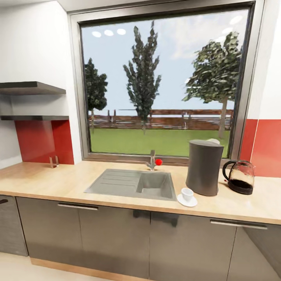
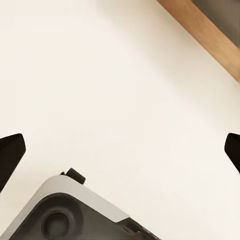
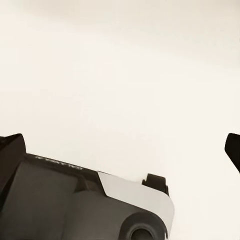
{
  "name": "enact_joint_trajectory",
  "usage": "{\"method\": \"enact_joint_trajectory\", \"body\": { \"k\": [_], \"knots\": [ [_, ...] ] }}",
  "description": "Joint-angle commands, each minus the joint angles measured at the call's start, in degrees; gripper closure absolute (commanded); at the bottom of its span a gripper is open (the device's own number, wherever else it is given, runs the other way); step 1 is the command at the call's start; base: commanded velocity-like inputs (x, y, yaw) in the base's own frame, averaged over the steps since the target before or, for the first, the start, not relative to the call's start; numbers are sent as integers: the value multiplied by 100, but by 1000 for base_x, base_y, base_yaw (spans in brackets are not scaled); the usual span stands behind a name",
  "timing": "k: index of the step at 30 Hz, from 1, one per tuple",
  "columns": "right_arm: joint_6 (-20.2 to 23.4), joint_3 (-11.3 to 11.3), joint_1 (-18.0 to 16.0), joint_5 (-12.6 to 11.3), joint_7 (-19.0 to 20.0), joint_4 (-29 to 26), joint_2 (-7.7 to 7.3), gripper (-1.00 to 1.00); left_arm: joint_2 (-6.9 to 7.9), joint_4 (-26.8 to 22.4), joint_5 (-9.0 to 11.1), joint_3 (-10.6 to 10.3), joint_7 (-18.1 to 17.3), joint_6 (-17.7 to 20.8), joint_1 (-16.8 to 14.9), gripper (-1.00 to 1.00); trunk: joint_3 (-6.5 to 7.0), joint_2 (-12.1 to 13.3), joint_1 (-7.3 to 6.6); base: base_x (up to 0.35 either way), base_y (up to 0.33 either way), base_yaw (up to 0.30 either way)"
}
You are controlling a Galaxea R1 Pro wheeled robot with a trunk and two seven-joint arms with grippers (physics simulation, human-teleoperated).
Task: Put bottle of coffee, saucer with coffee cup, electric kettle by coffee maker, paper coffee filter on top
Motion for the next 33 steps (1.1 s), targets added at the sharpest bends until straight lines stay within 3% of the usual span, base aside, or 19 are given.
{"method": "enact_joint_trajectory", "body": {
  "k": [1, 13, 27, 33],
  "knots": [
    [-46, 17, -9, 44, -1, 18, -1, -100, 1, -6, 62, -28, -27, -11, 2, -100, -7, -6, 5, 320, 136, 0],
    [-45, 17, -8, 40, -42, 16, -3, -100, 1, -6, 58, -29, -27, -12, 2, -100, -7, -6, 5, 313, 170, -22],
    [-45, 8, -10, -61, -61, 15, -13, -100, 9, -6, 58, -29, -27, -4, 3, -100, -3, -6, 5, 187, 288, -265],
    [-48, 9, -9, -62, -62, 15, -11, -100, 10, -6, 58, -29, -34, -3, 3, -100, 4, -6, 5, 101, 323, -105]
  ]
}}
